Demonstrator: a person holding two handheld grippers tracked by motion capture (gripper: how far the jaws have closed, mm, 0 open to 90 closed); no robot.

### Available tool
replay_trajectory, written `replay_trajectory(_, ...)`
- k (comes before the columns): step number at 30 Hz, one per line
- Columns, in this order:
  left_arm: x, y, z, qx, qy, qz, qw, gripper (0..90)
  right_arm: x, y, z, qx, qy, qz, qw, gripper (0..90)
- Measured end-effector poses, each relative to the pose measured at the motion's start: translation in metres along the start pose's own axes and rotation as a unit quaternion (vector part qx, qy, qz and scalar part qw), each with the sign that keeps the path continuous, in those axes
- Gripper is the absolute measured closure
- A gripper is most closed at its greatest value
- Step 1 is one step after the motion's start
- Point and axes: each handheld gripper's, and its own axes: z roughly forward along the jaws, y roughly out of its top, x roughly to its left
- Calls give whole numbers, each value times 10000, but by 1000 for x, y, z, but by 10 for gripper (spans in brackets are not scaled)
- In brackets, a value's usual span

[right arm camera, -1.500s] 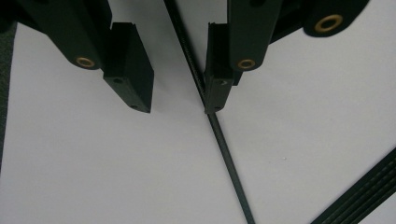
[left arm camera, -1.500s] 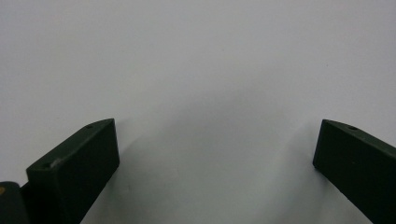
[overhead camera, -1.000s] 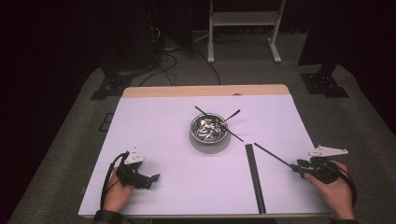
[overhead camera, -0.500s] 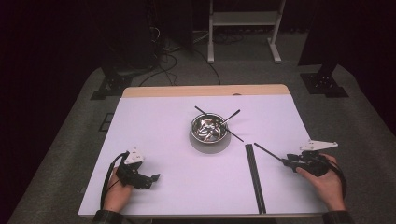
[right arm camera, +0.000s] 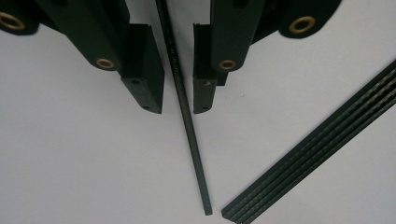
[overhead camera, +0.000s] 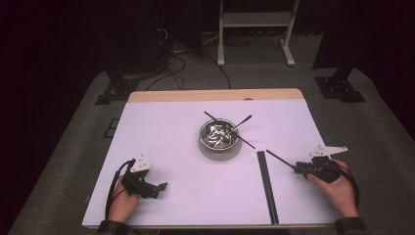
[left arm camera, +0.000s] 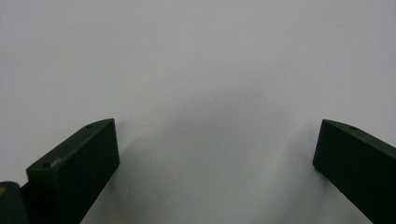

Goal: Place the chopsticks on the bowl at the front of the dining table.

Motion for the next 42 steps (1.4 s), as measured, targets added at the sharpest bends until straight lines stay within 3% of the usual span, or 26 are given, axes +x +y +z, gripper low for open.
replay_trajectory(10, 0, 0, 0, 2, 0, 1, 10000, 0, 0, -1, 1, 40, -48, -17, 10000, 838)
replay_trajectory(21, 0, 0, 0, 5, 0, 0, 10000, 0, 2, 1, 2, 55, -43, -39, 10000, 856)
replay_trajectory(42, 0, 0, 0, 3, 0, 0, 10000, 0, 0, 3, -9, -199, -120, 54, 9997, 856)
